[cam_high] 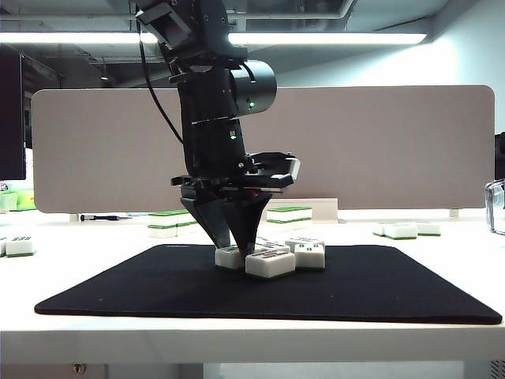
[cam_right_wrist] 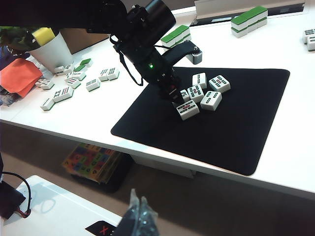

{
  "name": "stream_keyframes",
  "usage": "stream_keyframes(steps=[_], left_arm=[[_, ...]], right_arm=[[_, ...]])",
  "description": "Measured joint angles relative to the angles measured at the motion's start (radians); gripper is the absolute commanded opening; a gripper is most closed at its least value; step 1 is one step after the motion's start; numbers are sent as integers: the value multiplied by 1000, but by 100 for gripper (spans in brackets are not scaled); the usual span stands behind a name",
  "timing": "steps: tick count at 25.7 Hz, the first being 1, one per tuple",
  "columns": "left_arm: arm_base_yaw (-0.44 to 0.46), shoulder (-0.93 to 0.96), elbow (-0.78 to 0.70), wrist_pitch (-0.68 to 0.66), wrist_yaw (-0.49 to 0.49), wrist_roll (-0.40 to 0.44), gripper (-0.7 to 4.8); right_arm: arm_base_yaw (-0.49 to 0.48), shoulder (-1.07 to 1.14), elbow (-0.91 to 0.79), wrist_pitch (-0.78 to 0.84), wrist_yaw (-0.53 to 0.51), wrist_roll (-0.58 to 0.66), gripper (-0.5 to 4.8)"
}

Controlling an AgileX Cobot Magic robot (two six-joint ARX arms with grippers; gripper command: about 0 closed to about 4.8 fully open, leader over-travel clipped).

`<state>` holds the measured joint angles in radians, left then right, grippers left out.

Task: Align six mahjong tiles in a row on the table.

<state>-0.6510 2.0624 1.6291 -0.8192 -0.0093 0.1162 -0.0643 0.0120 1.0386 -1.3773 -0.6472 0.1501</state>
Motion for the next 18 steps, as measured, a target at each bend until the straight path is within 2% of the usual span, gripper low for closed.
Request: stream_keyframes(steps=[8, 13, 16, 18], left_arm=[[60, 0, 119, -144, -35, -223, 147], [111, -1, 135, -228, -36, -348, 147], [150, -1, 133, -265, -36, -409, 147], [169, -1, 133, -266, -37, -420, 147]], right_arm=[[0, 0, 0, 0, 0, 0, -1], [0, 0, 0, 0, 0, 0, -1], [0, 0, 0, 0, 0, 0, -1], [0, 0, 0, 0, 0, 0, -1]])
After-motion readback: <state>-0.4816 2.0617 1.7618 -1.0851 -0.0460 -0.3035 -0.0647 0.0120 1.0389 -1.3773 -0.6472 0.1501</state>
